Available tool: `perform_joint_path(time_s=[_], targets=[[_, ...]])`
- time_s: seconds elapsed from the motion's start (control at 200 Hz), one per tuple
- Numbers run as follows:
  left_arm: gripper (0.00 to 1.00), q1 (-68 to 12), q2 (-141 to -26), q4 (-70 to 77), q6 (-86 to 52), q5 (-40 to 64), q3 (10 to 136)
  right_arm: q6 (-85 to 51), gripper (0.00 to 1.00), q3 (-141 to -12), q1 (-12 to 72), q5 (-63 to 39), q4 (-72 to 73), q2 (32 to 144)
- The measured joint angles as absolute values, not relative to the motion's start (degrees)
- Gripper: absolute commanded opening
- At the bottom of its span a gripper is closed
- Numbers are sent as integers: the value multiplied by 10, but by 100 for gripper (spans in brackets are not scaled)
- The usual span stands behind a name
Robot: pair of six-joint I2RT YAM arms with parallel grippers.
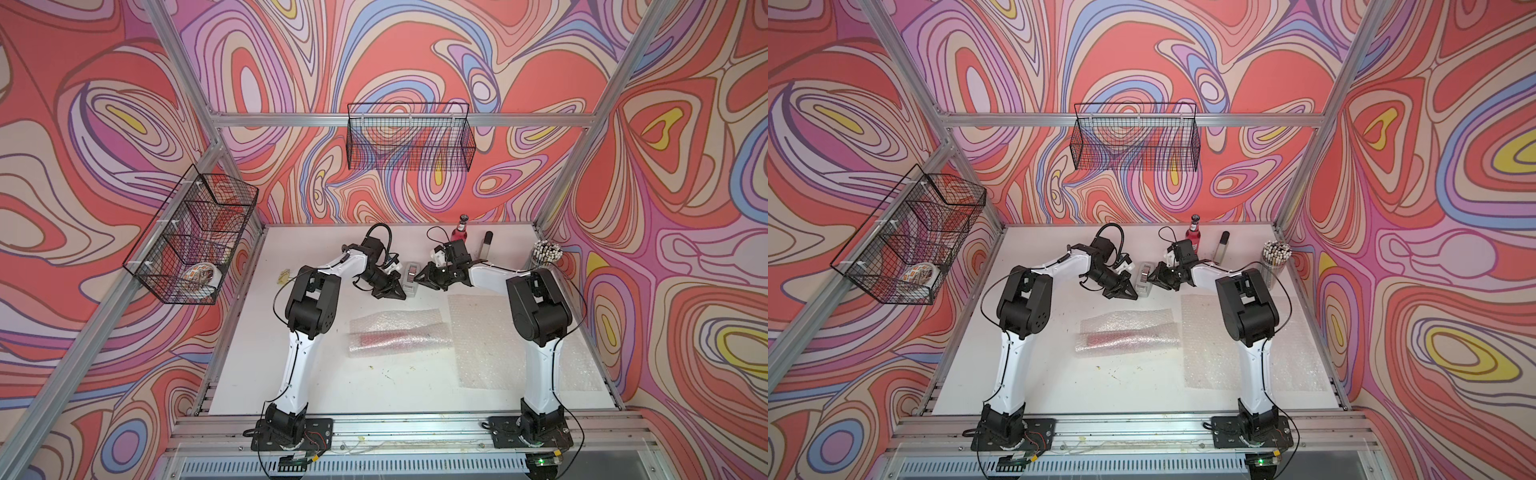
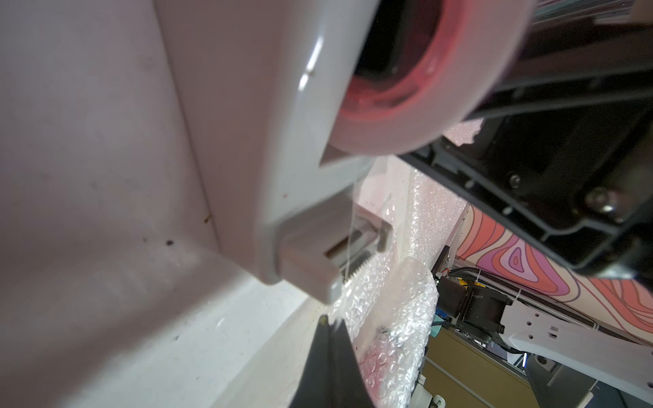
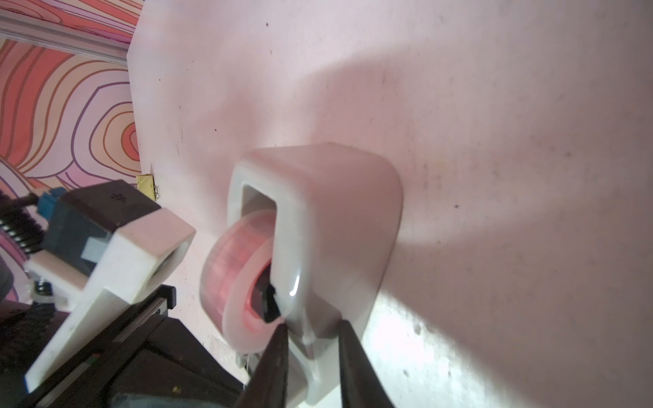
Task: Wrap wine bottles in bubble wrap
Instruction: Tear off the tape using the Tape Cutter.
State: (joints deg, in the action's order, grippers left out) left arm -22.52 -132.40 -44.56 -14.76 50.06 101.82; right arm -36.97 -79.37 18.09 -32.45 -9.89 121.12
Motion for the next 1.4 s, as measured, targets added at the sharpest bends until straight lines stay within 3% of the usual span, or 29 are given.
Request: perform_joint_path(time_s=[0.841, 1.066, 1.352, 1.402], targets=[[0, -230, -1343, -440, -147, 471, 1002, -364, 28, -799, 183, -305, -98, 1211], [0, -230, -1329, -474, -135, 456, 1009, -329, 54, -782, 182, -287, -87, 1202], [0, -229, -1232, -521, -112, 436, 1007, -196, 65, -682, 175, -310, -33, 1078], [0, -229, -1210, -528, -107, 433, 1002, -172, 72, -674, 176, -322, -22, 1056]])
